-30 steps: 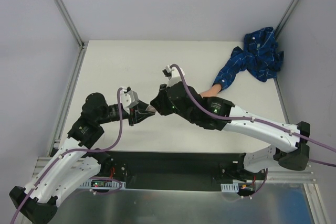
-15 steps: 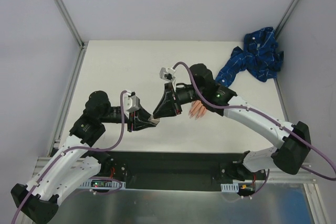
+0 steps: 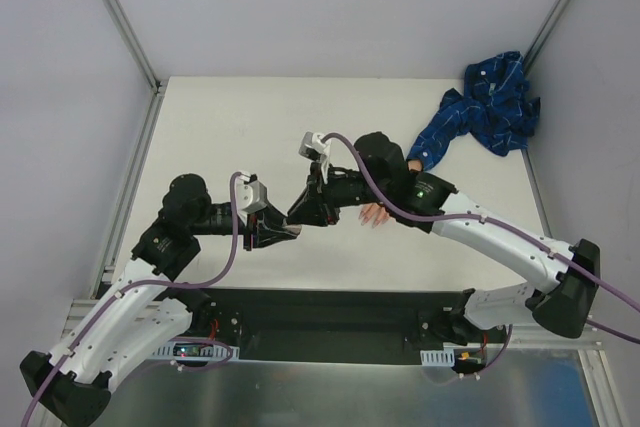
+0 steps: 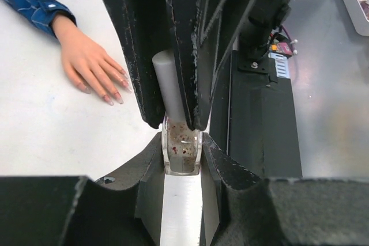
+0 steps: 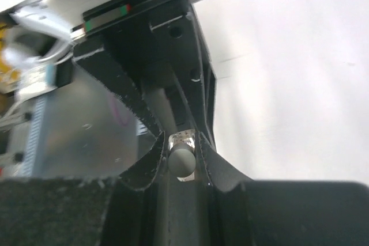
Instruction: Paint the nails
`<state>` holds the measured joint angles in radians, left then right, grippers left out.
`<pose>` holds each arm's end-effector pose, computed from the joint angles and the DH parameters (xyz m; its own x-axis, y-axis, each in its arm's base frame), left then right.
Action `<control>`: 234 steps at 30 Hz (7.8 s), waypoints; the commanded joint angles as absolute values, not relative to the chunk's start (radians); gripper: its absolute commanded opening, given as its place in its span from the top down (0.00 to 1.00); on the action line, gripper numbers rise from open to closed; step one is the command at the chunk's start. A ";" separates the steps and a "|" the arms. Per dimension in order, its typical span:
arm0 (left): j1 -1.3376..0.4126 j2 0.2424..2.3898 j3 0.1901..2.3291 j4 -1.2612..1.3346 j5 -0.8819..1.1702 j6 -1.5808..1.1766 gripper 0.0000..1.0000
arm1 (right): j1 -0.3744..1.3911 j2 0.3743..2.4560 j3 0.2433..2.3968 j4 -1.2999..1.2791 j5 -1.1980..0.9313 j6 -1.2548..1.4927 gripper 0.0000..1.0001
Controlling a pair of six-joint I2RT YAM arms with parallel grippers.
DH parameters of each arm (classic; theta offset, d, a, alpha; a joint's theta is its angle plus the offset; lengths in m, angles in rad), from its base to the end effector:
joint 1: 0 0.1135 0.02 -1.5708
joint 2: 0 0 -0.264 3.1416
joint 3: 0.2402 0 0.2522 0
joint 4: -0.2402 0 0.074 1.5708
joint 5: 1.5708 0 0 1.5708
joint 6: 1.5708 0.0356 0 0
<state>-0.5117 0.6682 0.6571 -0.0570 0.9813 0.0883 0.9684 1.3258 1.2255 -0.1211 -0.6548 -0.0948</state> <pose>0.1180 -0.1002 0.3280 0.0287 0.0401 -0.9988 0.9967 0.0754 0.0316 0.1552 0.2640 0.3823 -0.0301 -0.1763 -0.9839 -0.9975 -0.0571 0.0408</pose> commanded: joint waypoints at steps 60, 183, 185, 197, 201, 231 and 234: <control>-0.529 0.699 0.704 0.009 0.752 0.124 1.00 | 1.200 1.236 1.351 -0.325 0.135 0.017 1.00; -0.528 0.745 0.719 0.074 0.410 0.117 1.00 | 0.732 1.551 0.871 0.026 0.156 -0.212 1.00; -0.526 0.747 0.719 0.074 0.407 0.117 1.00 | 0.733 1.555 0.868 0.026 0.146 -0.210 1.00; -0.528 0.747 0.719 0.074 0.410 0.117 1.00 | 0.732 1.559 0.864 0.025 0.120 -0.198 1.00; -0.526 0.747 0.721 0.074 0.410 0.117 1.00 | 0.730 1.548 0.865 0.032 0.153 -0.199 1.00; -0.528 0.758 0.724 0.074 0.422 0.112 1.00 | 0.719 1.568 0.873 0.031 0.124 -0.187 1.00; -0.528 0.758 0.724 0.074 0.422 0.112 1.00 | 0.719 1.565 0.877 0.031 0.143 -0.192 1.00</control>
<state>-0.5293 0.7555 0.7204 0.0227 0.4000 0.1059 0.7238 1.5665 0.8322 0.0120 0.1127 -0.1959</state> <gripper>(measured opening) 0.245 0.186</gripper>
